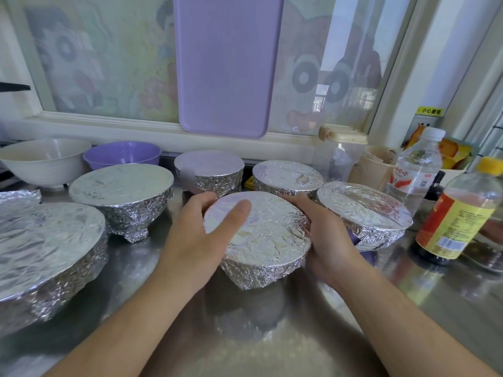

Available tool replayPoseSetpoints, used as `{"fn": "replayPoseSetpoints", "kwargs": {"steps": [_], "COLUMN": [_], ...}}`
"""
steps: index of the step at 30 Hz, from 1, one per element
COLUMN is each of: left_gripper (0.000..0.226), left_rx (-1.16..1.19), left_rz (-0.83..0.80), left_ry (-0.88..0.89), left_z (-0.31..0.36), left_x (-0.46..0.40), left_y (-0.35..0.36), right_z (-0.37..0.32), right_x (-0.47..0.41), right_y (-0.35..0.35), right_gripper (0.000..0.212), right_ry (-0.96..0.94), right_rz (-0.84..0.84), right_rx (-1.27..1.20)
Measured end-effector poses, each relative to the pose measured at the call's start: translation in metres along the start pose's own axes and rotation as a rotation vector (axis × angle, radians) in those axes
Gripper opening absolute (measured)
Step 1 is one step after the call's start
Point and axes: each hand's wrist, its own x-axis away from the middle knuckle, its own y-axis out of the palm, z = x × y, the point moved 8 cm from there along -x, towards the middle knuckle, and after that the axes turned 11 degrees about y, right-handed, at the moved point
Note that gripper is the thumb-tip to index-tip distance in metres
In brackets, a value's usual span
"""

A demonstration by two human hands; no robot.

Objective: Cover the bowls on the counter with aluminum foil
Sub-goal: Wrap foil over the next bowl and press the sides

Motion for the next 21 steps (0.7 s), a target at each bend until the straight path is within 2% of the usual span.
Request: {"fn": "replayPoseSetpoints", "kwargs": {"steps": [3, 5, 7, 12, 15, 18, 21], "left_gripper": [0.129, 0.161, 0.179, 0.173, 0.171, 0.162, 0.154], "left_rx": [-0.006, 0.082, 0.127, 0.096, 0.112, 0.211, 0.295], "left_rz": [-0.114, -0.242, -0.347, -0.433, -0.42, -0.388, -0.348], "left_ry": [0.01, 0.016, 0.026, 0.043, 0.062, 0.049, 0.04], "left_z": [-0.004, -0.005, -0.007, -0.01, -0.009, -0.013, -0.015], "left_x": [-0.004, -0.004, -0.003, -0.002, -0.004, -0.01, -0.014], "left_y": [0.004, 0.009, 0.014, 0.015, 0.011, 0.003, -0.002], "right_z": [-0.002, -0.004, -0.005, -0.008, -0.01, -0.012, -0.012], "right_x": [0.003, 0.006, 0.008, 0.013, 0.011, 0.009, 0.012], "right_y": [0.0, 0.0, 0.001, 0.006, 0.003, -0.001, -0.001], "right_gripper": [0.041, 0.042, 0.041, 0.038, 0.038, 0.048, 0.039], "right_ry": [-0.003, -0.008, -0.003, 0.0, -0.037, -0.058, -0.042], "right_rz": [0.008, 0.023, 0.018, -0.012, -0.003, 0.046, 0.067], "right_rx": [0.021, 0.034, 0.037, 0.023, 0.083, 0.156, 0.211]}}
